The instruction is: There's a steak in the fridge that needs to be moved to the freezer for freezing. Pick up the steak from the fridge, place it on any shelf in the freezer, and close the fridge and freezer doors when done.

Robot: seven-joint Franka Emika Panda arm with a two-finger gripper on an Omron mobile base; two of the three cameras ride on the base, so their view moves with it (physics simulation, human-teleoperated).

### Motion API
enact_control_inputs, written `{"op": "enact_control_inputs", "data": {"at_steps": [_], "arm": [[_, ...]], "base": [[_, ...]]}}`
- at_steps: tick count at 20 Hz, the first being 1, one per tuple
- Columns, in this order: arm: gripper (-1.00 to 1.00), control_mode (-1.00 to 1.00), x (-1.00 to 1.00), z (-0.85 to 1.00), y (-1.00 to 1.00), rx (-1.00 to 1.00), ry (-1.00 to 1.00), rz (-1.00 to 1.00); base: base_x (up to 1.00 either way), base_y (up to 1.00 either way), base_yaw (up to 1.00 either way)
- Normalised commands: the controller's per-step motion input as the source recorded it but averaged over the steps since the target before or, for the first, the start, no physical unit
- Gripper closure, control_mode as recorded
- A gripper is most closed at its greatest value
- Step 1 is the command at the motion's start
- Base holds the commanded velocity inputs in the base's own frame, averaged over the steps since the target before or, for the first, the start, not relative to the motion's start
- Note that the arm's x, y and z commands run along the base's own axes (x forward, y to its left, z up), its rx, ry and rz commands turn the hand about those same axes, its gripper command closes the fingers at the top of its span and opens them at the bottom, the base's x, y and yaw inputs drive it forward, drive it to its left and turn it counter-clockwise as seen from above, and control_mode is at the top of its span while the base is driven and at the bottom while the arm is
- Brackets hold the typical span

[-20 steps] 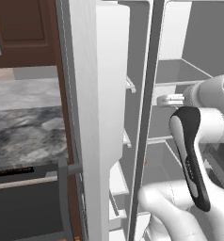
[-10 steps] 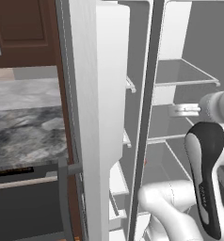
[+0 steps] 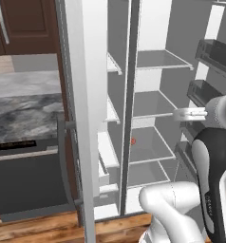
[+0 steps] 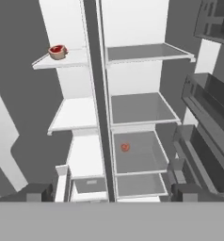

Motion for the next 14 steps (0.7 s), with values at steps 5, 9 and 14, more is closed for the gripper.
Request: {"op": "enact_control_inputs", "data": {"at_steps": [5,9,14], "arm": [[-1.0,1.0,0.0,0.0,0.0,0.0,0.0,0.0],[-1.0,1.0,0.0,0.0,0.0,0.0,0.0,0.0],[-1.0,1.0,0.0,0.0,0.0,0.0,0.0,0.0]], "base": [[-0.45,-0.06,-0.03],[0.23,-0.38,-0.02],[0.35,-0.11,0.0]]}}
